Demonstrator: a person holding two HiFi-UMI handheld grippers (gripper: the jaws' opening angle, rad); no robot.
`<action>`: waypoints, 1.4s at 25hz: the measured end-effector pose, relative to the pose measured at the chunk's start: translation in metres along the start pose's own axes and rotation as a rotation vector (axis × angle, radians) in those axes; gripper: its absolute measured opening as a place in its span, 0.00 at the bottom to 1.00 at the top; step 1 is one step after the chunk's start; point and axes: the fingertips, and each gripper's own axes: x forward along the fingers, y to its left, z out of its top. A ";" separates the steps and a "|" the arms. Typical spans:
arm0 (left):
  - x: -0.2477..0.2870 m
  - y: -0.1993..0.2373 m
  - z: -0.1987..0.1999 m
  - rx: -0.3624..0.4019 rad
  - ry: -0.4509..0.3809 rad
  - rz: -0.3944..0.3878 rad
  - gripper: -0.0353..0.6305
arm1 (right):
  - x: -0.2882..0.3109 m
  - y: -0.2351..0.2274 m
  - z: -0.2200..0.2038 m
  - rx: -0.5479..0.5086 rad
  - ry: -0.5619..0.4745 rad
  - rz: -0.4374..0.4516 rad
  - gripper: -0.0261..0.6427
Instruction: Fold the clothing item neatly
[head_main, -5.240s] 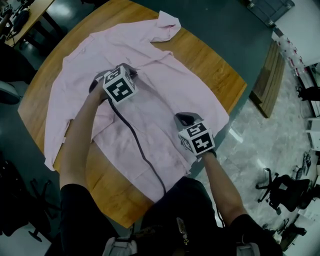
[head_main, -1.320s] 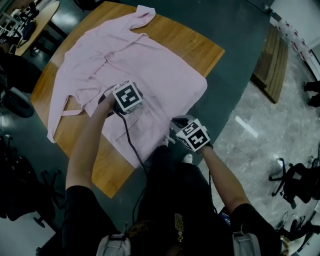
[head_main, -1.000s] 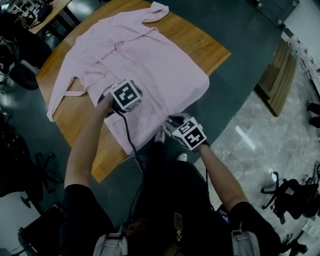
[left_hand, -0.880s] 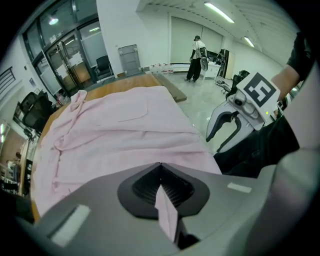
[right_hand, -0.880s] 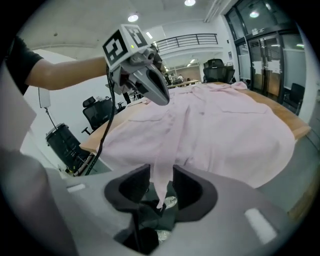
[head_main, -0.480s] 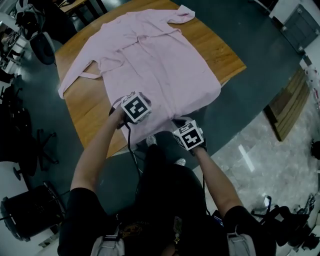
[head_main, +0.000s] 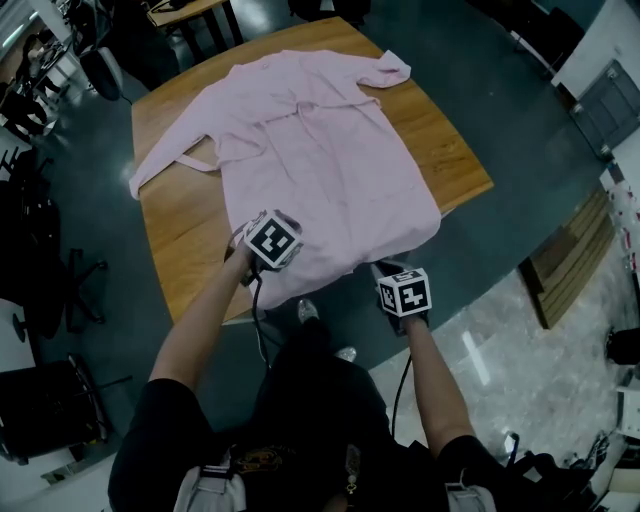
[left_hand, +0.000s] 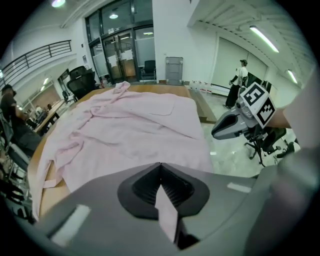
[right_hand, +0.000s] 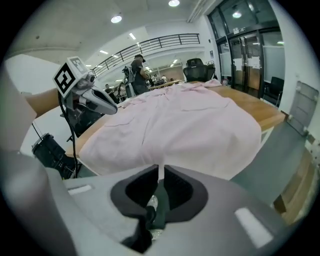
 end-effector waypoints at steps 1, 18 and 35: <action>-0.003 0.010 0.003 -0.026 -0.013 0.020 0.06 | -0.002 -0.002 0.012 -0.012 -0.018 -0.008 0.08; -0.051 0.177 0.020 -0.481 -0.279 0.281 0.06 | 0.026 0.019 0.263 -0.289 -0.220 0.046 0.08; -0.071 0.271 -0.120 -0.834 -0.255 0.486 0.06 | 0.198 0.236 0.355 -0.715 -0.090 0.508 0.13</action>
